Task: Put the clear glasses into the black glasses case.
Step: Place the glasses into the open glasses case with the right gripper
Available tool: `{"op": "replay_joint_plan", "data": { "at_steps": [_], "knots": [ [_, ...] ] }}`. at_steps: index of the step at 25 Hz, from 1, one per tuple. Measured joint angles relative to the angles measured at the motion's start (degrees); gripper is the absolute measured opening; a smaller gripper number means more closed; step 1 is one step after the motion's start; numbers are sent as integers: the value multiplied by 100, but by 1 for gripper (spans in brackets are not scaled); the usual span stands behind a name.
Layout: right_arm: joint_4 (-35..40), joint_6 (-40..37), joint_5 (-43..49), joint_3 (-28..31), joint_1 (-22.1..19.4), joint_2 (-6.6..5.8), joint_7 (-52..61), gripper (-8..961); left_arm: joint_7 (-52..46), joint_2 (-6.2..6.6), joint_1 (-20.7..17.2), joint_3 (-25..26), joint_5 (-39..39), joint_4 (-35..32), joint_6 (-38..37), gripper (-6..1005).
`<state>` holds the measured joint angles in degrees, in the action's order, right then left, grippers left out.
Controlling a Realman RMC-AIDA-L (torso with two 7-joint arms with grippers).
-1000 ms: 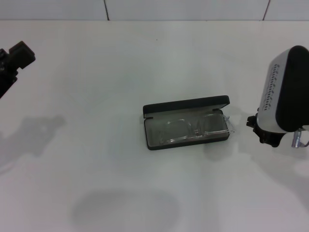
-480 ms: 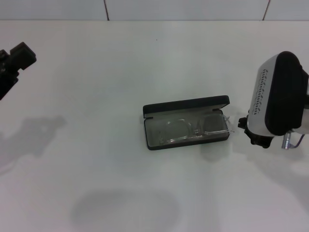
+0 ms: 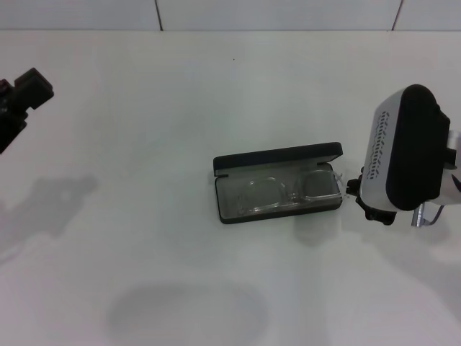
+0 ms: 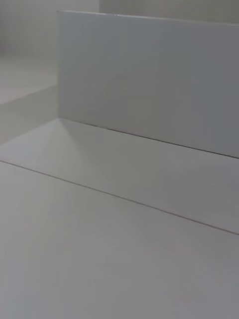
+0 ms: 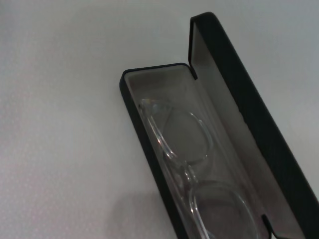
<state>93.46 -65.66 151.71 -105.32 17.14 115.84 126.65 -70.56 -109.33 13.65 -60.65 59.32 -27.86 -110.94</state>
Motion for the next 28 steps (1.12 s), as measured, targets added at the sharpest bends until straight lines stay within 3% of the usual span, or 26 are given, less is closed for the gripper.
{"op": "replay_joint_plan", "data": {
  "at_steps": [28],
  "knots": [
    [-406,696,-402,-277,72,-3,-167,23,-3,-53,-64,18,135,0,-15,61]
  ]
}}
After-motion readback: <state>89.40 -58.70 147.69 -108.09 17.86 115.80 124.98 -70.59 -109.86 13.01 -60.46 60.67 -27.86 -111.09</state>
